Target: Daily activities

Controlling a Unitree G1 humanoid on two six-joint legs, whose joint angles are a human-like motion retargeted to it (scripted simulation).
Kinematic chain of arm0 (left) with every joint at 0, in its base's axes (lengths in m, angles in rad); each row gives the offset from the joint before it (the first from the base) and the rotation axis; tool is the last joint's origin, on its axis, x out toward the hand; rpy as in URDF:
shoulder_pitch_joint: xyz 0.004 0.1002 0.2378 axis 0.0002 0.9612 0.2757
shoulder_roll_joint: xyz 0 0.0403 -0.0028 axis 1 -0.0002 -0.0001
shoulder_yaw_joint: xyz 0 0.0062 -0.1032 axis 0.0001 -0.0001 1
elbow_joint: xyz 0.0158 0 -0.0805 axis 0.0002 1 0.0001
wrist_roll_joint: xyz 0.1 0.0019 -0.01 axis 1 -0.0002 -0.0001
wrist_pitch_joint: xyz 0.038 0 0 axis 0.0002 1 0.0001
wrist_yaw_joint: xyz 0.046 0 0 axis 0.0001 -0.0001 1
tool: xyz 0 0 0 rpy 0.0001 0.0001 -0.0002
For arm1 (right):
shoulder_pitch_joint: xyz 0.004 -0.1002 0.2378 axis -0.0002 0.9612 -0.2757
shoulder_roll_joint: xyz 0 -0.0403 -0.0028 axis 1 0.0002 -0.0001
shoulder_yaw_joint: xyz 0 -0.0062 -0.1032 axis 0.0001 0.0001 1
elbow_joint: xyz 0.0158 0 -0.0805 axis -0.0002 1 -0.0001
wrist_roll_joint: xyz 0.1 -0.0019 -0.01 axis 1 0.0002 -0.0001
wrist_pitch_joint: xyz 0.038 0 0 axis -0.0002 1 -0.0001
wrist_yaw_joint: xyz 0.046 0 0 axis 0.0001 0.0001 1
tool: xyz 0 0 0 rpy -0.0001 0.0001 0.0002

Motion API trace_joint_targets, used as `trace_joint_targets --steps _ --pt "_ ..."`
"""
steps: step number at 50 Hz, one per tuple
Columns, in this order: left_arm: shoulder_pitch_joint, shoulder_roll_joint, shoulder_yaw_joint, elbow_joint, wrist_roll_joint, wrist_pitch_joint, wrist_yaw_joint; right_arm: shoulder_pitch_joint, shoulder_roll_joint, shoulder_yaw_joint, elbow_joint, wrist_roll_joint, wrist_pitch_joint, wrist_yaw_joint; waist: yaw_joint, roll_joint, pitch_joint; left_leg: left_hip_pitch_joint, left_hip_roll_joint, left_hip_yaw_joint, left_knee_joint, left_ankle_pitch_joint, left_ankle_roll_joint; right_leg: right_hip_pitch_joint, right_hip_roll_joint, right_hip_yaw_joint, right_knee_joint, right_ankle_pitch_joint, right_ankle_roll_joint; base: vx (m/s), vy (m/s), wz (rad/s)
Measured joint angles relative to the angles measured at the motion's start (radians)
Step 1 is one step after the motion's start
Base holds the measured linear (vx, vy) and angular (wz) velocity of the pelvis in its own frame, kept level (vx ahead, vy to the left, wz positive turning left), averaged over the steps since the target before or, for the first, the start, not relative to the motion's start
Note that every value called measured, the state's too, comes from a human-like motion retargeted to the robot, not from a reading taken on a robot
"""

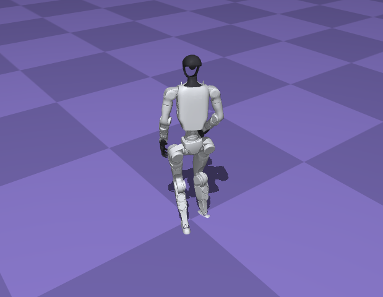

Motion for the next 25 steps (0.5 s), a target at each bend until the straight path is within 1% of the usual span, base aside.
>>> trace_joint_targets --steps 3,6,7,9,13,17,22,25 --pt "-0.012 0.011 0.007 0.012 0.000 -0.003 -0.003 -0.023 0.003 -0.014 0.072 -0.018 0.000 -0.001 -0.011 -0.017 -0.020 -0.051 -0.026 -0.007 0.018 -0.013 0.015 -0.099 0.045 0.085 0.106 -0.031 0.024 -0.07 0.15 -2.12" --pt "-0.024 0.019 0.020 0.034 0.007 -0.006 -0.001 -0.045 0.009 -0.040 0.138 -0.027 -0.006 -0.010 -0.038 -0.039 -0.035 -0.084 -0.028 0.060 0.001 -0.021 0.035 -0.182 0.061 0.131 0.170 -0.058 0.043 -0.07 0.15 -2.20" --pt "-0.027 0.021 0.026 0.043 0.011 -0.007 0.002 -0.051 0.012 -0.050 0.156 -0.028 -0.009 -0.014 -0.046 -0.045 -0.039 -0.092 -0.023 0.095 -0.009 -0.021 0.040 -0.210 0.054 0.122 0.184 -0.072 0.038 -0.07 0.13 -2.55" --pt "-0.033 0.024 0.039 0.062 0.020 -0.008 0.008 -0.061 0.016 -0.072 0.184 -0.026 -0.016 -0.025 -0.060 -0.054 -0.044 -0.104 -0.005 0.179 -0.034 -0.016 0.045 -0.270 0.017 0.058 0.209 -0.114 0.008 -0.07 0.11 -2.72" --pt "-0.047 0.025 0.063 0.093 0.036 -0.010 0.023 -0.063 0.016 -0.121 0.216 -0.008 -0.032 -0.048 -0.091 -0.075 -0.055 -0.116 0.010 0.340 -0.100 0.002 0.055 -0.357 -0.081 -0.073 0.290 -0.213 -0.016 -0.05 0.06 -2.59" --pt "-0.054 0.024 0.088 0.104 0.042 -0.011 0.033 -0.042 0.008 -0.172 0.230 0.016 -0.044 -0.065 -0.109 -0.104 -0.069 -0.100 -0.002 0.492 -0.177 0.020 0.069 -0.385 -0.236 -0.244 0.429 -0.314 -0.047 -0.06 0.00 -2.43" --pt "-0.052 0.026 0.117 0.090 0.041 -0.015 0.034 -0.014 -0.002 -0.235 0.254 0.028 -0.053 -0.072 -0.102 -0.147 -0.091 -0.055 -0.049 0.654 -0.277 0.059 0.093 -0.331 -0.435 -0.388 0.589 -0.423 -0.075 -0.10 -0.05 -2.12" --pt "-0.054 0.034 0.134 0.075 0.031 -0.017 0.028 -0.012 0.001 -0.269 0.279 0.025 -0.054 -0.064 -0.075 -0.176 -0.100 -0.011 -0.093 0.731 -0.362 0.096 0.112 -0.271 -0.508 -0.422 0.609 -0.454 -0.066 -0.13 -0.08 -1.92"
